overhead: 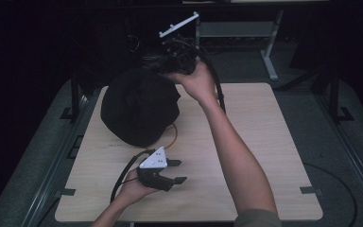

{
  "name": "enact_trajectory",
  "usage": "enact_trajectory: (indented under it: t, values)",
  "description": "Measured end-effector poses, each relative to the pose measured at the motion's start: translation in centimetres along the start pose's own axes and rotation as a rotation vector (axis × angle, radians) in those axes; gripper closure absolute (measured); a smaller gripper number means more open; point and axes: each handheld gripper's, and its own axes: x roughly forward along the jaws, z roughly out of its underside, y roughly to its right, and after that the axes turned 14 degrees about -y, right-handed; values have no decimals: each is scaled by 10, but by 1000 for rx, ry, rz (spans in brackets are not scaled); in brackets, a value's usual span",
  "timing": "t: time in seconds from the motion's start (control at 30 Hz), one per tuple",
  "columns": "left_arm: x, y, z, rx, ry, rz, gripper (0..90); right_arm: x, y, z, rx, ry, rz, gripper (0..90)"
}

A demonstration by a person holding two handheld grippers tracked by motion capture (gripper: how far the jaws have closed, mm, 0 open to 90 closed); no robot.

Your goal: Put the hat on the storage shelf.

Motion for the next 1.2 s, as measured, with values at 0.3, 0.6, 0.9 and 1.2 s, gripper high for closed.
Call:
enact_trajectory:
  t: [0.3,0.6,0.9,1.2]
  values:
    - [1,-1,1,-21,7,5,397,-6,19,37,73,41,-46,490]
    - [-1,-4,3,-44,14,-2,379,-14,30,69,110,73,-74,420]
    - [1,-5,4,-48,4,-15,359,-21,39,94,146,82,-67,371]
    - [-1,-8,5,-60,5,-25,333,-30,48,118,183,89,-56,332]
